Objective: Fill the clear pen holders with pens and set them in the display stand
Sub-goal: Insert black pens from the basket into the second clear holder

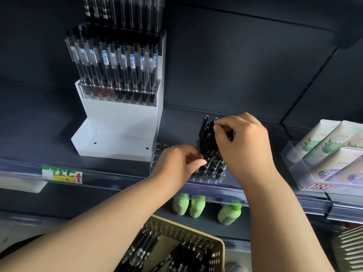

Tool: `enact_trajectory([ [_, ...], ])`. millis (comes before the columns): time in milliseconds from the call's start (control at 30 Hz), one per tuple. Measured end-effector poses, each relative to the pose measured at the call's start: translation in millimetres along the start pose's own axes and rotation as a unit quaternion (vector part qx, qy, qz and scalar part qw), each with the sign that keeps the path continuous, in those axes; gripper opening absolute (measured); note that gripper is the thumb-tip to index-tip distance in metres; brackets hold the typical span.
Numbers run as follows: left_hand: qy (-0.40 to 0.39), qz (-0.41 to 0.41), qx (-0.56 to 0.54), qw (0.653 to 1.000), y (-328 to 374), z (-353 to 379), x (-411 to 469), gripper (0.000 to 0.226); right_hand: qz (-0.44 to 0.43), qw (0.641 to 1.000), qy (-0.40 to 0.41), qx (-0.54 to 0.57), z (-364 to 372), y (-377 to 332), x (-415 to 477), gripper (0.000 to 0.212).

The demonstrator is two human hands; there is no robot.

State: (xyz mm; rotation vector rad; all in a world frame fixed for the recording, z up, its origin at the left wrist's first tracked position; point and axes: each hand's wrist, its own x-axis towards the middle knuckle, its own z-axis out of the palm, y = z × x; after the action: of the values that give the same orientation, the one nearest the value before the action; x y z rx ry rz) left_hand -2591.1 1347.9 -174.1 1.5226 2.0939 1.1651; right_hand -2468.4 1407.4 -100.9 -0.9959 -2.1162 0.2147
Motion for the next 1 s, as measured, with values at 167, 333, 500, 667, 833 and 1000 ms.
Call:
enact_trajectory([
  [167,0.003,-0.005,0.023,1.0,-1.9,1.4,0.3,0.018,-0.009,0.998,0.049,-0.032,-6.1,2.2,-3.0,0.015],
  [333,-0.004,0.004,0.023,1.0,-5.0,2.5,-0.8,0.016,-0.024,0.996,0.069,-0.049,-9.6,5.4,-9.8,0.014],
  [500,-0.017,-0.001,0.019,1.0,-8.5,-1.2,-6.5,0.019,-0.084,0.985,0.099,-0.116,-15.0,-0.5,-29.8,0.016],
  [667,0.017,0.032,0.023,0.999,-9.6,-14.9,-24.9,0.021,-0.146,0.979,0.057,-0.132,-7.8,-20.5,-67.5,0.016],
  [833,-0.033,0.109,0.1,0.988,-16.7,-31.7,-61.6,0.035,-0.111,0.98,-0.097,-0.132,20.1,-33.8,-121.7,0.019],
  [1000,-0.102,0.077,0.153,0.98,-33.8,-37.4,-92.5,0.032,-0.006,0.958,-0.248,-0.14,42.4,-25.2,-165.2,0.038],
])
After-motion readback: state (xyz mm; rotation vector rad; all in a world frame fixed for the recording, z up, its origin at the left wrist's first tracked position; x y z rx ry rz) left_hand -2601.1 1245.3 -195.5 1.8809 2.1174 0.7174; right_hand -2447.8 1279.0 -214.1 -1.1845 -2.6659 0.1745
